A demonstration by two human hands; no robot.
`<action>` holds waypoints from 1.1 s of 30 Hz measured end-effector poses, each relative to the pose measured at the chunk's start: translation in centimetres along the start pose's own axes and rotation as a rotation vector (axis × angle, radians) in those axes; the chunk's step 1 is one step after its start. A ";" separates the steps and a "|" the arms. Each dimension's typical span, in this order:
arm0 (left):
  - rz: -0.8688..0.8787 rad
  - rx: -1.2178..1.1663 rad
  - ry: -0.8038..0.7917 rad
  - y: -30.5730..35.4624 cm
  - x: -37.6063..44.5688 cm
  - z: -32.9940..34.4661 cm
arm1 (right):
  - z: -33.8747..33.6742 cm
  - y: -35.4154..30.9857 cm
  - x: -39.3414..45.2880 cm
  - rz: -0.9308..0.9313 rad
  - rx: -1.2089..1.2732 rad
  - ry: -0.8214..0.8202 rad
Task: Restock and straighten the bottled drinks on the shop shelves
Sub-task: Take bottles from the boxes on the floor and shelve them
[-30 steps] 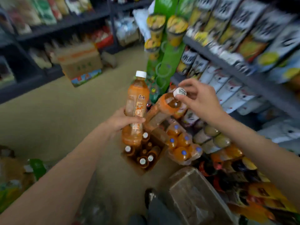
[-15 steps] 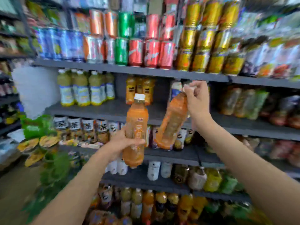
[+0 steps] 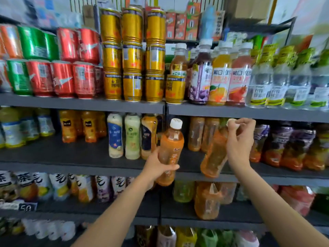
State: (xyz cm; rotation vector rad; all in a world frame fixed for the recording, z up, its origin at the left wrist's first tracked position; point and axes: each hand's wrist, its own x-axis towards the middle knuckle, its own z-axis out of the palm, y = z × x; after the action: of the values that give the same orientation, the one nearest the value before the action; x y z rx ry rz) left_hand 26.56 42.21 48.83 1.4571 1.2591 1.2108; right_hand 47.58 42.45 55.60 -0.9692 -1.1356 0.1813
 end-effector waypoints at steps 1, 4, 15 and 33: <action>-0.007 0.006 0.020 0.0 1.2 1.2 | 0.0 1.3 1.2 -0.008 0.000 -0.013; -0.041 0.025 0.047 0.0 4.4 3.7 | 0.5 4.5 3.3 -0.056 -0.035 -0.086; -0.126 0.086 0.071 -0.5 11.0 8.7 | 2.0 9.1 4.0 0.072 0.051 -0.154; -0.274 0.555 0.249 -1.5 13.6 15.3 | 2.5 18.1 3.7 0.212 -0.301 -0.347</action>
State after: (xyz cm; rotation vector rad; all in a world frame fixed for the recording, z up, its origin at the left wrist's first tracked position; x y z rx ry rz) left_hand 41.74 55.81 46.46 1.4683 2.0115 0.9133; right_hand 53.18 56.79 45.14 -1.3642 -1.4018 0.3684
